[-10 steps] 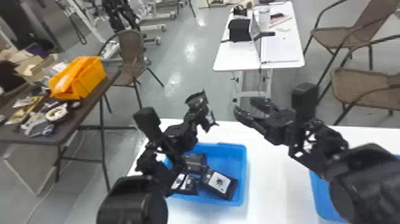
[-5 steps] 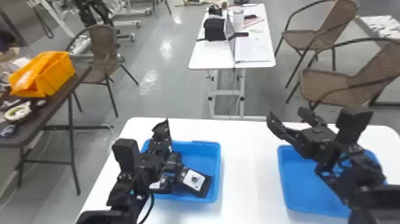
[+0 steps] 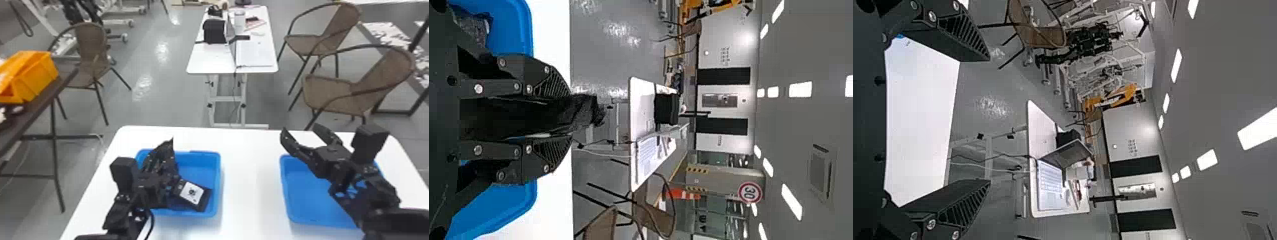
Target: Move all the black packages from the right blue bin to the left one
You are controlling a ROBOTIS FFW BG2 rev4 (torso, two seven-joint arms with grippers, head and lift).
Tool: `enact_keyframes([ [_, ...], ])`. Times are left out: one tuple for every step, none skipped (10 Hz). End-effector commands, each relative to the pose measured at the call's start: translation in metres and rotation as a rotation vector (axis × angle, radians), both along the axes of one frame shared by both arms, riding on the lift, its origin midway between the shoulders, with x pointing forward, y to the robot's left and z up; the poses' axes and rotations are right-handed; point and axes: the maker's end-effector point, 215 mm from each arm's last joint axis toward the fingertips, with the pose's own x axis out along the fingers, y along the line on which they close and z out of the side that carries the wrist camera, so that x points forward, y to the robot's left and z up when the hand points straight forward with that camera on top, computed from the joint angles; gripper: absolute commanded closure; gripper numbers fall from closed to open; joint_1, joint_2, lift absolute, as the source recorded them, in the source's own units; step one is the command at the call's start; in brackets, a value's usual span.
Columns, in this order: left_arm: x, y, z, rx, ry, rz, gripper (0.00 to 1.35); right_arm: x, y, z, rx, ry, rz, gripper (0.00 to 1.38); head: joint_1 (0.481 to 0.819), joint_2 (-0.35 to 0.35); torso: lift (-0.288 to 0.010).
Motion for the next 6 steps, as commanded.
enact_keyframes([
  [-0.001,-0.004,0.009,-0.049,-0.029,0.004,0.04,-0.002,-0.010,0.002,-0.003,-0.005,-0.017,0.17,0.695,0.089,0.000],
  [-0.002,-0.004,0.022,-0.075,-0.062,0.009,0.15,-0.004,-0.016,0.003,-0.006,-0.013,-0.032,0.17,0.695,0.086,0.000],
  [-0.003,0.000,0.041,-0.078,-0.094,0.014,0.21,-0.006,-0.024,0.004,-0.013,-0.018,-0.051,0.17,0.695,0.077,0.000],
  [-0.008,0.009,0.064,-0.084,-0.134,0.027,0.22,-0.013,-0.028,0.004,-0.033,-0.029,-0.056,0.17,0.695,0.069,0.000],
  [-0.022,0.020,0.080,-0.088,-0.169,0.045,0.22,-0.025,-0.035,0.004,-0.075,-0.039,-0.070,0.17,0.695,0.068,0.000],
  [-0.041,0.027,0.081,-0.101,-0.167,0.058,0.22,-0.041,-0.039,-0.002,-0.103,-0.029,-0.084,0.17,0.695,0.071,0.000],
])
